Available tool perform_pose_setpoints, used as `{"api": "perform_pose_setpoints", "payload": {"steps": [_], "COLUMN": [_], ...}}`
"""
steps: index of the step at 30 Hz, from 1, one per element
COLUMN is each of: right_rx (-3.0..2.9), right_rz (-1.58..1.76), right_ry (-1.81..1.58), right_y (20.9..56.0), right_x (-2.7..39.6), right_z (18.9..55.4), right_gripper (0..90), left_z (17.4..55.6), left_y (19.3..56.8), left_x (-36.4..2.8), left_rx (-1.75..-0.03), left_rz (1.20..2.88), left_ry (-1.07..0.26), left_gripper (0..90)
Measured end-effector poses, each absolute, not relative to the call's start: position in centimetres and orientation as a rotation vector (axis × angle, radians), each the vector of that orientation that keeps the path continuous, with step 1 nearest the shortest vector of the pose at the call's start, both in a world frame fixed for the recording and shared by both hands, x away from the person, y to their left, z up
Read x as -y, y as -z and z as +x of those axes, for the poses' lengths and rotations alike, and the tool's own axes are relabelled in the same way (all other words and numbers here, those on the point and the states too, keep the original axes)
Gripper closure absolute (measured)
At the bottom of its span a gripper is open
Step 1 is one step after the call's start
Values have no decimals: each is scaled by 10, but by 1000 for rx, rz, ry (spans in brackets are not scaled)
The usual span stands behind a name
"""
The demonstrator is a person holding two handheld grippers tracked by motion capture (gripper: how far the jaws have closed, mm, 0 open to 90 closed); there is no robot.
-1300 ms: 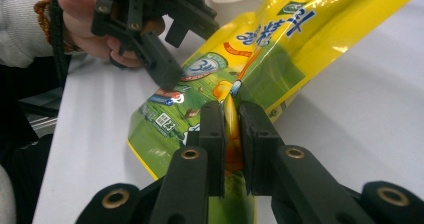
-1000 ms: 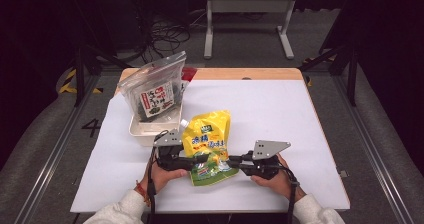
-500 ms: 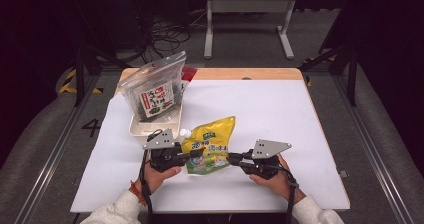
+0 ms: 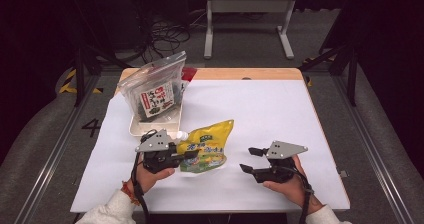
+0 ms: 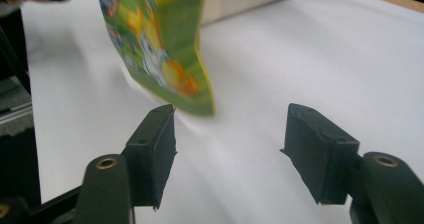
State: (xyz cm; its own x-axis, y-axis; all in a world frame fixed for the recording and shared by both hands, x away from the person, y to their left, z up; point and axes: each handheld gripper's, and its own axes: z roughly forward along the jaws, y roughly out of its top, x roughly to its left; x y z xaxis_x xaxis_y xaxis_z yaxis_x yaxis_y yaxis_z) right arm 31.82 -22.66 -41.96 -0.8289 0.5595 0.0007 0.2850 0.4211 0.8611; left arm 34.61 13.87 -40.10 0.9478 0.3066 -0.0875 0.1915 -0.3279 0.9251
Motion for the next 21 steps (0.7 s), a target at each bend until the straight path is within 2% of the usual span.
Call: {"api": "perform_pose_setpoints", "payload": {"steps": [14, 21], "right_rx": [-2415, -2384], "right_rz": [820, 882], "right_ry": [-1288, -1298], "right_y": [432, 435], "right_x": [248, 258], "right_z": [300, 299], "right_gripper": [306, 285], "left_z": [349, 356], "left_y": [379, 360], "left_x": [-163, -182], "left_rx": [-351, -364], "left_rz": [1874, 1804], "left_ry": [-202, -291], "left_gripper": [831, 831]}}
